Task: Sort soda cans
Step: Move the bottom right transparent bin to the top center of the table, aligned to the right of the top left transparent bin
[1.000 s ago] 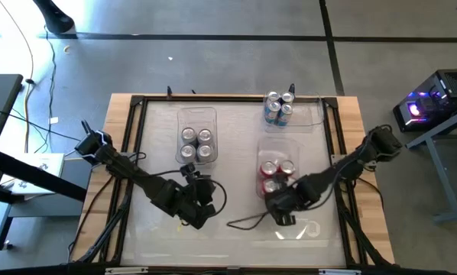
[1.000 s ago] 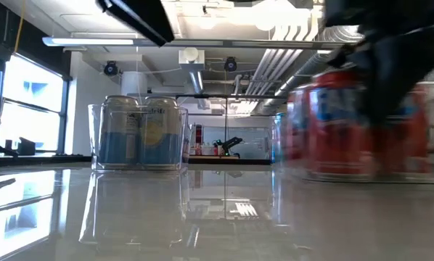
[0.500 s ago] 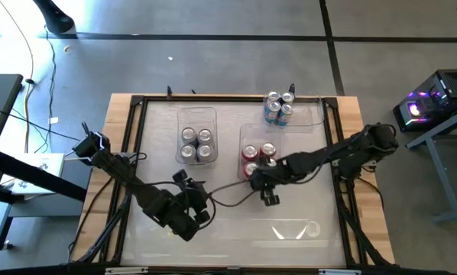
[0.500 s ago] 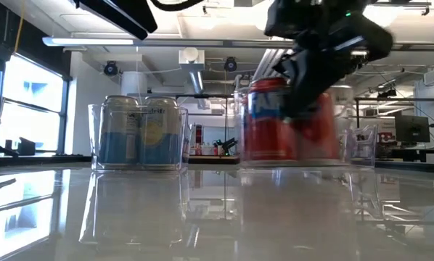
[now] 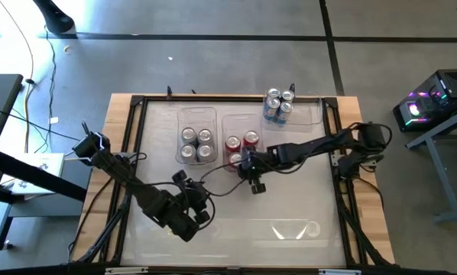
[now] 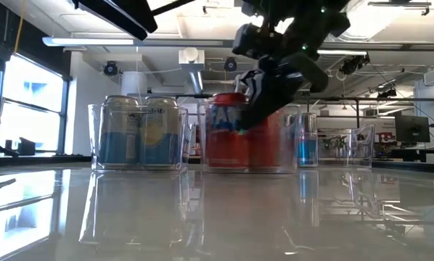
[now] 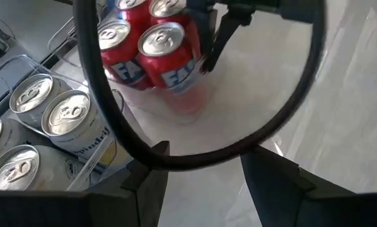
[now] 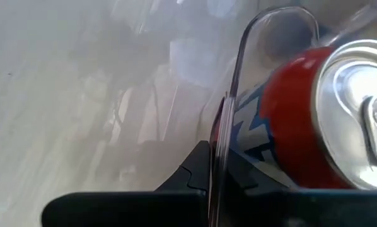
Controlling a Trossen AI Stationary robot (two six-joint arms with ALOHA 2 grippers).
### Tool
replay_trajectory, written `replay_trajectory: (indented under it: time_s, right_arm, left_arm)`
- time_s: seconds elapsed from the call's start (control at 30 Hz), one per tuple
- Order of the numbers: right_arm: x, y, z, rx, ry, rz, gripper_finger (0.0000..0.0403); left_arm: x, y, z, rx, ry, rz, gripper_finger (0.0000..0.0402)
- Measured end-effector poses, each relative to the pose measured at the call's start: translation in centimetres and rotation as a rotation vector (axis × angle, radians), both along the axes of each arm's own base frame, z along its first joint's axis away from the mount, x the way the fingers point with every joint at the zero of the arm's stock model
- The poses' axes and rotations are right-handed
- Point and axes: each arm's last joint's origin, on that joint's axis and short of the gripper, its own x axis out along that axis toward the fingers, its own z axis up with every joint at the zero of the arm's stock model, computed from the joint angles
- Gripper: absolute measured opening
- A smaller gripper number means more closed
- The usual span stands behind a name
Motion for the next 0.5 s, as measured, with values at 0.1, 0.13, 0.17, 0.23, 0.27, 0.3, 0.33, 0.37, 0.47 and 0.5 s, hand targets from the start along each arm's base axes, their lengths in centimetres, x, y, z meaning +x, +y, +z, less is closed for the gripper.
replay_trajectory:
  time_s: [0.1, 0.13, 0.17, 0.23, 0.27, 0.3, 0.33, 0.37, 0.47, 0.5]
  right_arm:
    - [0.4, -0.5, -0.3, -0.006, -0.013, -0.002, 0.0]
    - [0.4, -0.7, -0.3, -0.005, -0.019, -0.002, 0.0]
    - [0.5, -0.9, -0.3, -0.002, -0.023, -0.002, 0.0]
    - [0.6, -1.3, -0.2, 0.003, -0.036, -0.007, 0.0]
    - [0.7, -1.6, -0.2, 0.0, -0.042, -0.007, 0.0]
    - [0.8, -1.8, -0.2, -0.005, -0.046, -0.005, 0.0]
    - [0.8, -2.1, -0.2, -0.013, -0.05, -0.003, 0.0]
    - [0.8, -2.3, -0.2, -0.022, -0.053, 0.002, 0.0]
    - [1.0, -2.9, -0.2, -0.038, -0.064, 0.004, 0.0]
    - [1.0, -3.1, -0.2, -0.04, -0.068, 0.003, 0.0]
  left_arm:
    - [0.0, 0.0, 0.0, -0.005, -0.004, 0.006, 0.019]
    - [0.0, 0.0, 0.0, -0.006, -0.004, 0.006, 0.019]
    - [0.0, 0.0, 0.0, -0.008, -0.006, 0.006, 0.019]
    - [0.0, 0.0, 0.0, -0.012, -0.008, 0.008, 0.019]
    - [0.0, 0.0, 0.0, -0.015, -0.009, 0.009, 0.019]
    - [0.0, 0.0, 0.0, -0.016, -0.01, 0.009, 0.019]
    - [0.1, 0.0, 0.0, -0.017, -0.011, 0.009, 0.019]
    - [0.1, 0.0, 0.0, -0.017, -0.012, 0.01, 0.019]
    - [0.1, 0.0, 0.0, -0.018, -0.011, 0.009, 0.019]
    - [0.1, 0.0, 0.0, -0.019, -0.01, 0.009, 0.019]
